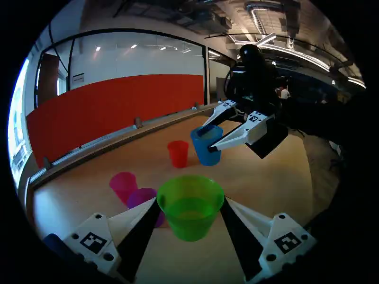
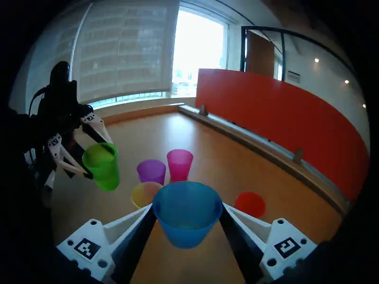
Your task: Pour water
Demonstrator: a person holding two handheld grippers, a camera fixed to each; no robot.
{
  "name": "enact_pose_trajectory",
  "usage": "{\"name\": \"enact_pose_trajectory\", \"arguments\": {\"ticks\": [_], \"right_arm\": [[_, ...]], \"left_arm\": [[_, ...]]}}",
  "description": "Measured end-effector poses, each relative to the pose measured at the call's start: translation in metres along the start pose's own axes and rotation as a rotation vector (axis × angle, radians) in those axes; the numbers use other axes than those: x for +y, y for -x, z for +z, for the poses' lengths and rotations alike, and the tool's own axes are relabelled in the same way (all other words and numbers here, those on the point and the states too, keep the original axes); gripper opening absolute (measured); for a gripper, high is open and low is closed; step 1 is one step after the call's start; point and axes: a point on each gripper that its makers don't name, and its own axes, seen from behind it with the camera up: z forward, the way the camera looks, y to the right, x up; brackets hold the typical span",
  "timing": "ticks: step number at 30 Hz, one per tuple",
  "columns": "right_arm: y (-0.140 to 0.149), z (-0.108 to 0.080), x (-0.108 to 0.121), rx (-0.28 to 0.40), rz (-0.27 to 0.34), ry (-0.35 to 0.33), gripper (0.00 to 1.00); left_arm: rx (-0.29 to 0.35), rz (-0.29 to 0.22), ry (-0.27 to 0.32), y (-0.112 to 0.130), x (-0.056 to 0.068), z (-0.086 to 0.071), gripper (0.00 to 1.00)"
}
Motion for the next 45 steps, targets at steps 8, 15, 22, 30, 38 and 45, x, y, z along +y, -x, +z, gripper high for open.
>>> {"name": "enact_pose_trajectory", "arguments": {"ticks": [8, 15, 22, 30, 38, 45], "right_arm": [[0.011, 0.005, 0.001, -0.024, -0.005, -0.007, 0.92], [0.019, 0.009, 0.000, -0.038, -0.013, -0.014, 0.92], [0.030, 0.013, 0.000, -0.054, -0.021, -0.022, 0.92], [0.040, 0.018, 0.000, -0.073, -0.029, -0.027, 0.92], [0.048, 0.023, 0.000, -0.089, -0.035, -0.036, 0.92], [0.054, 0.027, -0.001, -0.105, -0.038, -0.042, 0.92]], "left_arm": [[-0.029, 0.005, 0.008, 0.016, 0.006, 0.004, 0.86], [-0.058, 0.018, 0.017, 0.032, 0.013, 0.010, 0.87], [-0.075, 0.020, 0.029, 0.043, 0.019, 0.014, 0.86], [-0.098, 0.025, 0.036, 0.054, 0.021, 0.020, 0.86], [-0.119, 0.026, 0.040, 0.069, 0.024, 0.022, 0.86], [-0.140, 0.026, 0.046, 0.080, 0.026, 0.025, 0.87]]}}
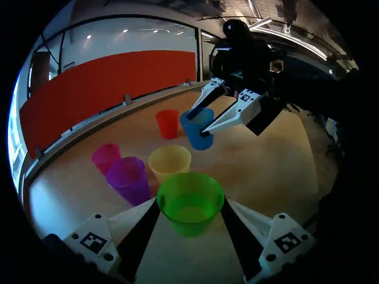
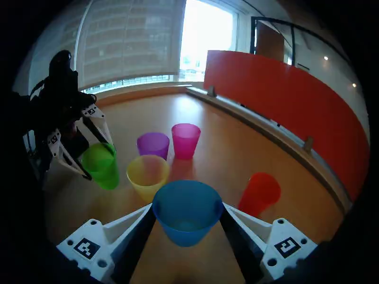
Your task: Pour water
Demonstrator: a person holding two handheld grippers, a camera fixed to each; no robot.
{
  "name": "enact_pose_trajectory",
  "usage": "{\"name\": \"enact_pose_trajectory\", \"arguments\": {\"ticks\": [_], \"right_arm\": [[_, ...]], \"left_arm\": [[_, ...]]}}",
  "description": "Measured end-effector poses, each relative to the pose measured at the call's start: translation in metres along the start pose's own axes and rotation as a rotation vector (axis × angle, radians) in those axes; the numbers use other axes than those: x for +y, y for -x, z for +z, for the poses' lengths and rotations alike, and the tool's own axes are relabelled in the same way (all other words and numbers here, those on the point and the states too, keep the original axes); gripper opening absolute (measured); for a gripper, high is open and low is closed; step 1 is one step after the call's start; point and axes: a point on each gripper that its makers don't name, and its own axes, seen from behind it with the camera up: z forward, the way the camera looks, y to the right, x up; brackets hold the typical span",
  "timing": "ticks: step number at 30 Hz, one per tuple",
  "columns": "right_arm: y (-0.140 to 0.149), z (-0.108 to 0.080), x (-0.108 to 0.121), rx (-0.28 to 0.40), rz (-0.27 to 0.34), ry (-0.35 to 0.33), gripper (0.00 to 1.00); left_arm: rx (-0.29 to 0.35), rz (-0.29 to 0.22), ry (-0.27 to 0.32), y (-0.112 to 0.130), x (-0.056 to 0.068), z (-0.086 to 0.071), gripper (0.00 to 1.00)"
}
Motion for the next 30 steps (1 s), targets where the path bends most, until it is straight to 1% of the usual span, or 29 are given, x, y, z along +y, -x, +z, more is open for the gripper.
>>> {"name": "enact_pose_trajectory", "arguments": {"ticks": [6, 21, 30], "right_arm": [[0.006, 0.003, -0.002, -0.012, 0.003, -0.006, 0.93], [0.011, 0.011, -0.006, -0.020, 0.013, -0.017, 0.93], [0.017, 0.015, -0.007, -0.026, 0.021, -0.019, 0.93]], "left_arm": [[-0.008, -0.007, 0.006, 0.007, 0.000, 0.003, 0.87], [-0.007, -0.013, 0.011, 0.011, -0.002, 0.011, 0.87], [-0.011, -0.017, 0.010, 0.014, -0.003, 0.012, 0.86]]}}
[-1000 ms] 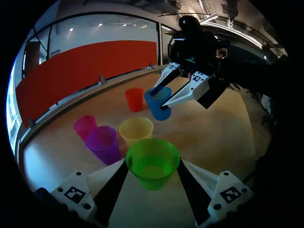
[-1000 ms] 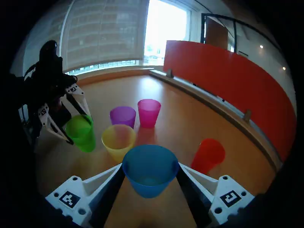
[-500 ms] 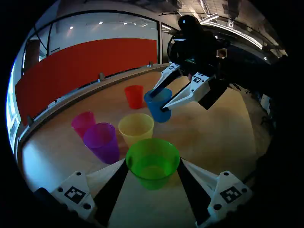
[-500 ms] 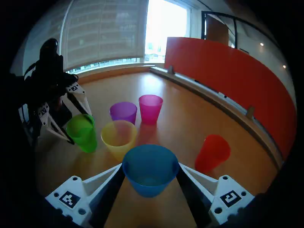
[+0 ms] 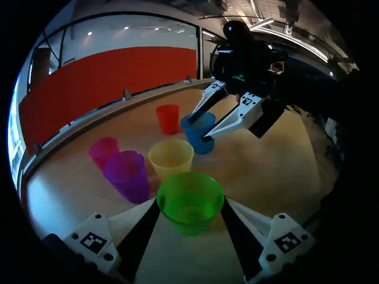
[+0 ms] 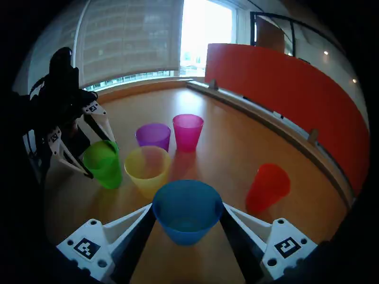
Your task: Pour water
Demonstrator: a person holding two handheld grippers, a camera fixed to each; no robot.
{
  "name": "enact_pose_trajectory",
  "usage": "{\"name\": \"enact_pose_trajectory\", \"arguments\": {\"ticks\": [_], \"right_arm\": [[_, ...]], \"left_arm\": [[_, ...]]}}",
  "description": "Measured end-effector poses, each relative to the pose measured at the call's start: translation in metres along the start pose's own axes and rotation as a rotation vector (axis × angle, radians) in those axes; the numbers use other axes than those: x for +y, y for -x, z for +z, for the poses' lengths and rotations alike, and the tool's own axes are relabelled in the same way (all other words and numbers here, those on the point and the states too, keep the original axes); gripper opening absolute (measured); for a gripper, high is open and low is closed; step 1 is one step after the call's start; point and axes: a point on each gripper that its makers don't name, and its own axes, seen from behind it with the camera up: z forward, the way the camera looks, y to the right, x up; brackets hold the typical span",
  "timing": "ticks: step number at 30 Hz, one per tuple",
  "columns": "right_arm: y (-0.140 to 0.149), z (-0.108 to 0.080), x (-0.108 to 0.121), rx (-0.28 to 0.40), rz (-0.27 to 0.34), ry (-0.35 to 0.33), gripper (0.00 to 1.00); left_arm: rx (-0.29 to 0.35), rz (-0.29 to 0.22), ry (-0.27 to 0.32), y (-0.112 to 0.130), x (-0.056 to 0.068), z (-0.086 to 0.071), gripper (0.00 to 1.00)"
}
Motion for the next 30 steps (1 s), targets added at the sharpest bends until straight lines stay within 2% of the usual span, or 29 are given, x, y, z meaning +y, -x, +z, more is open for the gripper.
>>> {"name": "enact_pose_trajectory", "arguments": {"ticks": [30], "right_arm": [[0.013, 0.006, 0.000, -0.012, 0.015, 0.003, 0.93]], "left_arm": [[-0.010, -0.009, 0.005, 0.009, 0.003, 0.001, 0.86]]}}
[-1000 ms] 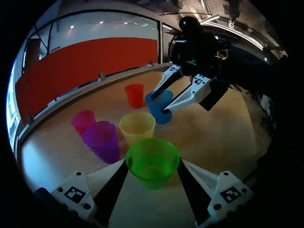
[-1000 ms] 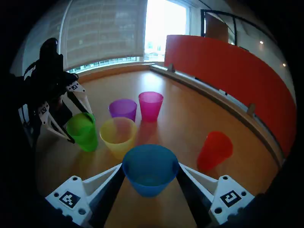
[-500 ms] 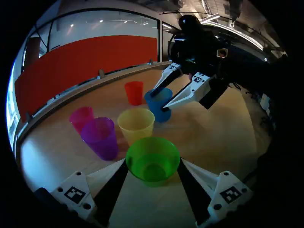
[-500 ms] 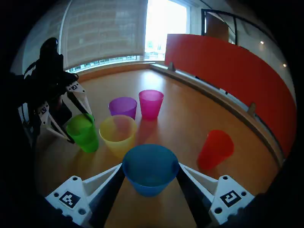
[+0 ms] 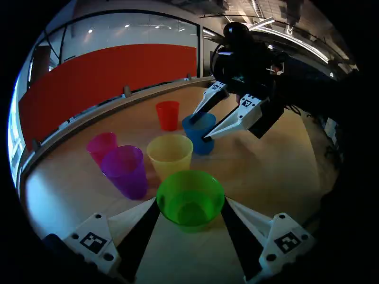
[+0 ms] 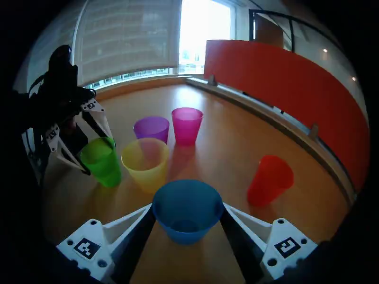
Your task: Pour water
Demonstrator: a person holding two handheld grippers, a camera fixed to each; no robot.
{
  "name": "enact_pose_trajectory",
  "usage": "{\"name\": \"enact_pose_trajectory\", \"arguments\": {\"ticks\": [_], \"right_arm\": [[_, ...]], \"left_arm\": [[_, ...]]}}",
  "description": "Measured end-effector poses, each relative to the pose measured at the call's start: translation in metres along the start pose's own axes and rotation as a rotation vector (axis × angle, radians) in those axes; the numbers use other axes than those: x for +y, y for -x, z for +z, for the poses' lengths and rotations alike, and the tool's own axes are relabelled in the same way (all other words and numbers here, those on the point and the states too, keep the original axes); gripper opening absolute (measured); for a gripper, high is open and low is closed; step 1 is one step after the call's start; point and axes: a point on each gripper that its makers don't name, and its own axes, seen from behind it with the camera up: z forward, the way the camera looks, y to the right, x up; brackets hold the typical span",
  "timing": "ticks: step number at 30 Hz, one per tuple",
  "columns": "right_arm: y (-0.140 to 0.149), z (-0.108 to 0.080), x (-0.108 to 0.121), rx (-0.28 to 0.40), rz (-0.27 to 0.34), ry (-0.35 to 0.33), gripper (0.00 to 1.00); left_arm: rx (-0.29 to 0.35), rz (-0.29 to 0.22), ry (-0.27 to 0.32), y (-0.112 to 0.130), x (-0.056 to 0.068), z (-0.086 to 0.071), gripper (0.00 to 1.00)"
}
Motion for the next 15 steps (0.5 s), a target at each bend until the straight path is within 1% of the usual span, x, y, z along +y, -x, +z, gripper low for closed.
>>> {"name": "enact_pose_trajectory", "arguments": {"ticks": [3, 9, 12, 15], "right_arm": [[0.0012, -0.0009, 0.0007, -0.001, 0.007, 0.000, 0.93], [0.0049, -0.0027, 0.0028, -0.007, -0.004, 0.010, 0.93], [0.0062, -0.0030, 0.0044, -0.008, 0.000, 0.013, 0.94], [0.0070, -0.0038, 0.0044, -0.008, 0.006, 0.012, 1.00]], "left_arm": [[-0.002, 0.000, -0.001, 0.0009, 0.0003, -0.0003, 0.87], [-0.004, 0.003, -0.005, 0.0020, -0.0012, 0.0001, 0.87], [-0.007, 0.008, -0.009, 0.0029, -0.0016, 0.0011, 0.87], [-0.011, 0.010, -0.011, 0.0038, -0.0015, 0.0014, 0.87]]}}
